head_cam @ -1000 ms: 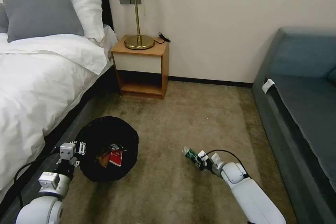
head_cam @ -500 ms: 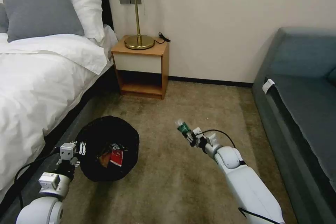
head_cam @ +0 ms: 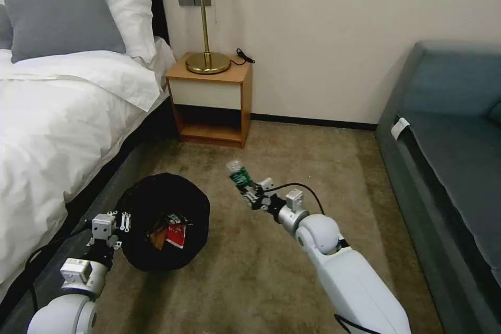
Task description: Pick up the trash bin, then pick up the garbage on the floor and place it into the trash bin.
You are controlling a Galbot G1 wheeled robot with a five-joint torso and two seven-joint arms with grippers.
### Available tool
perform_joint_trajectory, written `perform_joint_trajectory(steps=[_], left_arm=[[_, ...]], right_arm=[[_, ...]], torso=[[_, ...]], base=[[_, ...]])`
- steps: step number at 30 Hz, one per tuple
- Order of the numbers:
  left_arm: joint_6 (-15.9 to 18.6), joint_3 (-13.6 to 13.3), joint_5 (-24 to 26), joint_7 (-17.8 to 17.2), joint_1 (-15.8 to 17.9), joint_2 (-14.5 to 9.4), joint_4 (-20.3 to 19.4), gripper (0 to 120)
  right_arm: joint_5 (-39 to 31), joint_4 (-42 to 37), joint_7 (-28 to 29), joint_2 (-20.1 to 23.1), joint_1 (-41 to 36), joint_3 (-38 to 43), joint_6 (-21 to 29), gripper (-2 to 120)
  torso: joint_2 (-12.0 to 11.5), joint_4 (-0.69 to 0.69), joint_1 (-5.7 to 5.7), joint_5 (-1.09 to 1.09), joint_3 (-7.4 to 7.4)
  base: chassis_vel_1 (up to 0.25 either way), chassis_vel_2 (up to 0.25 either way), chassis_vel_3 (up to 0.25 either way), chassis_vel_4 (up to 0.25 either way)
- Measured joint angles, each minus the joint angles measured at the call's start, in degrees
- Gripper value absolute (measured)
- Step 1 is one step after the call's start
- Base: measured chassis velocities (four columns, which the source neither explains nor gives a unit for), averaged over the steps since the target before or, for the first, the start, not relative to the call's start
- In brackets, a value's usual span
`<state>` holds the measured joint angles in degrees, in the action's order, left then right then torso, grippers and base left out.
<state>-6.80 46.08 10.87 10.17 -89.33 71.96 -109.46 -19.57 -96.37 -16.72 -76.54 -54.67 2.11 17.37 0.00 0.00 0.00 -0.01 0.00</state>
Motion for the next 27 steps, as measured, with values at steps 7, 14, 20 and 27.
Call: perform_joint_trajectory(steps=[7, 14, 20, 27], left_arm=[[-0.3, -0.6, -0.4, 0.0, 0.0, 0.5, 0.1, 5], [-0.4, -1.1, -0.8, -0.1, -0.2, 1.2, 0.0, 5], [-0.5, -1.4, -1.2, -0.1, -0.5, 1.8, -0.3, 5], [-0.5, -2.0, -1.3, -0.2, -0.5, 2.3, -0.6, 5]], right_arm=[[-1.2, -3.1, 1.3, -1.6, -2.2, -4.7, 0.5, 25], [0.7, -2.0, 2.2, -4.1, -4.1, -9.0, 0.2, 25], [1.3, 1.3, 3.1, -6.1, -4.0, -10.1, -0.2, 25], [2.0, 4.6, 4.3, -7.5, -3.6, -10.5, -0.2, 29]], torso=[[0.0, 0.00, 0.00, 0.00, 0.00], [0.0, 0.00, 0.00, 0.00, 0.00], [0.0, 0.00, 0.00, 0.00, 0.00], [0.0, 0.00, 0.00, 0.00, 0.00]], base=[[0.000, 0.000, 0.000, 0.000], [0.000, 0.000, 0.000, 0.000], [0.000, 0.000, 0.000, 0.000], [0.000, 0.000, 0.000, 0.000]])
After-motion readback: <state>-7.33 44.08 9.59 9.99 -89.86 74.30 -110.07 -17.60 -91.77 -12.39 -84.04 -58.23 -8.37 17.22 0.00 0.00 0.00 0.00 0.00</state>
